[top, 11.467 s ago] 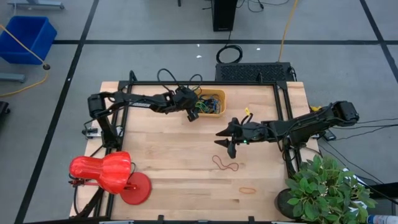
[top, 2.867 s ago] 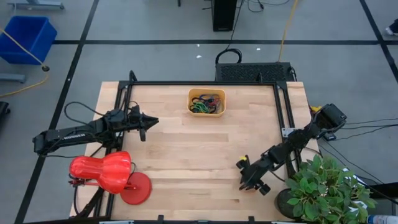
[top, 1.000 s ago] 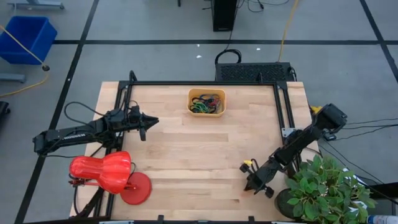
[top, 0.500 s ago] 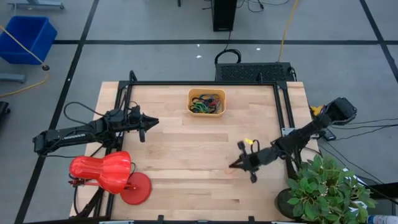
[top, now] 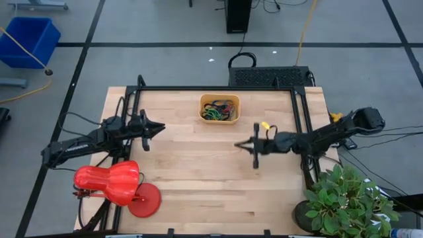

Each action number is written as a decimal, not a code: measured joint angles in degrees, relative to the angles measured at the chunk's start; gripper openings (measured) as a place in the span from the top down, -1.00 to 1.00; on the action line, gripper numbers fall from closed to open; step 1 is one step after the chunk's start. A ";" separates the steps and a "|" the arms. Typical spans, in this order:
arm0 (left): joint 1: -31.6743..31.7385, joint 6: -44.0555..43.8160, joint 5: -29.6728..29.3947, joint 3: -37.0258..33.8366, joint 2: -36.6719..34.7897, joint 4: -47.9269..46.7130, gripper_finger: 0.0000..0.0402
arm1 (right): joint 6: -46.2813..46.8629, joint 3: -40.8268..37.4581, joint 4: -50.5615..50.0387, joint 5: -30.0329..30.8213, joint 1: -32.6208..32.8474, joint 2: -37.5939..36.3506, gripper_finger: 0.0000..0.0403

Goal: Pick and place rubber bands into bin
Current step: Put the orange rubber band into the yellow bin

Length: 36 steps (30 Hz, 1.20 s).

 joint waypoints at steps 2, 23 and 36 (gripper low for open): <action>0.00 0.96 -0.04 0.00 -1.16 -0.62 0.67 | 0.39 0.06 4.79 -0.40 -3.01 -0.13 1.00; 0.00 3.93 -4.99 0.00 -2.70 -4.06 0.67 | 4.12 15.87 0.77 -10.76 -26.30 11.24 1.00; 0.01 4.74 -6.08 -1.75 -2.70 -2.26 0.67 | 4.25 15.89 9.43 -10.64 -28.83 16.99 1.00</action>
